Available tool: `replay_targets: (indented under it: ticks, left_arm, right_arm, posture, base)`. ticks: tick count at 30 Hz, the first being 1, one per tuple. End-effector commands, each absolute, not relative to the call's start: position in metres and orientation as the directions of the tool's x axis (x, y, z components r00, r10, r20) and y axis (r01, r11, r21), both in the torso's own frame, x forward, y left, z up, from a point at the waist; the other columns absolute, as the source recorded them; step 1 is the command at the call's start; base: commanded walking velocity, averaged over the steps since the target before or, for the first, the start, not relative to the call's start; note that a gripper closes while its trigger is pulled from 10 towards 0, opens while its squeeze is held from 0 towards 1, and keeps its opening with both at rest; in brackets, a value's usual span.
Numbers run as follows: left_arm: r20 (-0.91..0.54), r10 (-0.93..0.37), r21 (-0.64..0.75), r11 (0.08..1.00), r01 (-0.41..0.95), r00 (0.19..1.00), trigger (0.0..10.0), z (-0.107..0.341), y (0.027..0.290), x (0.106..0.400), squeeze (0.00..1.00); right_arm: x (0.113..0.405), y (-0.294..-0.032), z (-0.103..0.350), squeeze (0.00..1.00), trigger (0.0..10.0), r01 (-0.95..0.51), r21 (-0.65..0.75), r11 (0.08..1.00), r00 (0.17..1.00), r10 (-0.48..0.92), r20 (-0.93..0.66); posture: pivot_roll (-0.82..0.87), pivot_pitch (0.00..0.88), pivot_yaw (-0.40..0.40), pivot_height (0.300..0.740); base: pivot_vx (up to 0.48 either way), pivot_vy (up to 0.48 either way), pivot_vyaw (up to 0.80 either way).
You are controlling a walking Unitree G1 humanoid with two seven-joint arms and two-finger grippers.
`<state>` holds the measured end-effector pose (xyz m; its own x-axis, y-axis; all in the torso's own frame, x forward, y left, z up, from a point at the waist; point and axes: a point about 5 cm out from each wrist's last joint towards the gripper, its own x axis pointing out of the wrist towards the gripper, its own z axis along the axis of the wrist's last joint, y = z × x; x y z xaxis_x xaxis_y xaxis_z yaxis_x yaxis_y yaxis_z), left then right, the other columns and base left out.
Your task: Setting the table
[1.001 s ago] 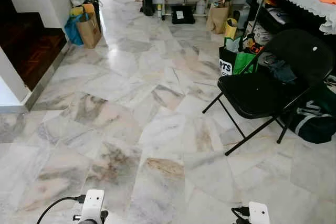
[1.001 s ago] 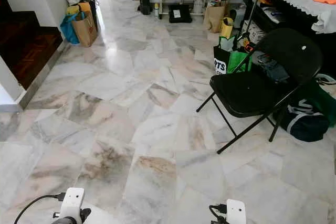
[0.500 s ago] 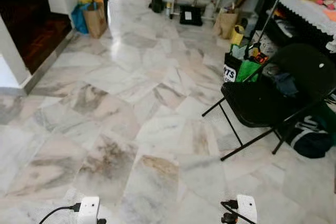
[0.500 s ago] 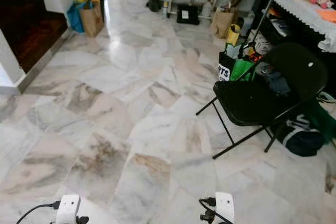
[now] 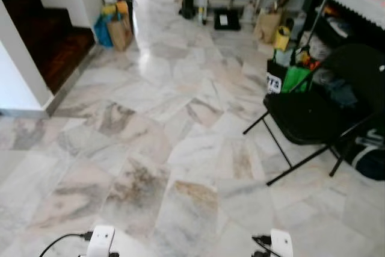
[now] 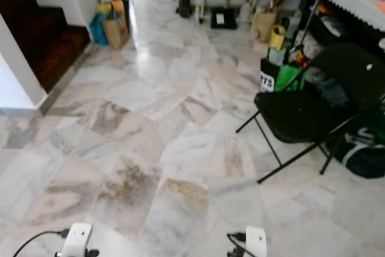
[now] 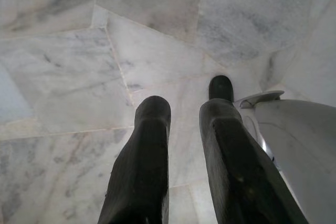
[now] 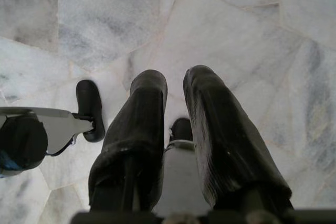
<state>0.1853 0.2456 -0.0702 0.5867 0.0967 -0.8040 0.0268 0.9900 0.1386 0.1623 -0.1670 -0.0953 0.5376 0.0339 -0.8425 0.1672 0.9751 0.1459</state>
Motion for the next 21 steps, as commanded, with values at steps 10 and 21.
replay_targets:
  ticks: [10, 21]
  left_arm:
    - [-0.8, 0.079, 0.137, 0.989, 0.053, 0.594, 10.0, -0.069, 0.24, 0.191, 0.0]
    - [-0.809, 0.087, 0.127, 0.992, 0.028, 0.581, 10.0, -0.074, 0.237, 0.182, 0.0]
  right_arm:
    - [0.151, -0.169, -0.099, 0.0, 10.0, 0.162, 0.134, 0.978, 0.515, 0.032, -0.857]
    - [0.148, -0.164, -0.101, 0.0, 10.0, 0.109, 0.125, 0.986, 0.489, 0.056, -0.871]
  posture:
    - [0.19, 0.012, -0.049, 0.74]
    - [0.2, 0.0, -0.063, 0.74]
  base:
    - [0.0, 0.0, 0.0]
    - [0.0, 0.0, -0.64]
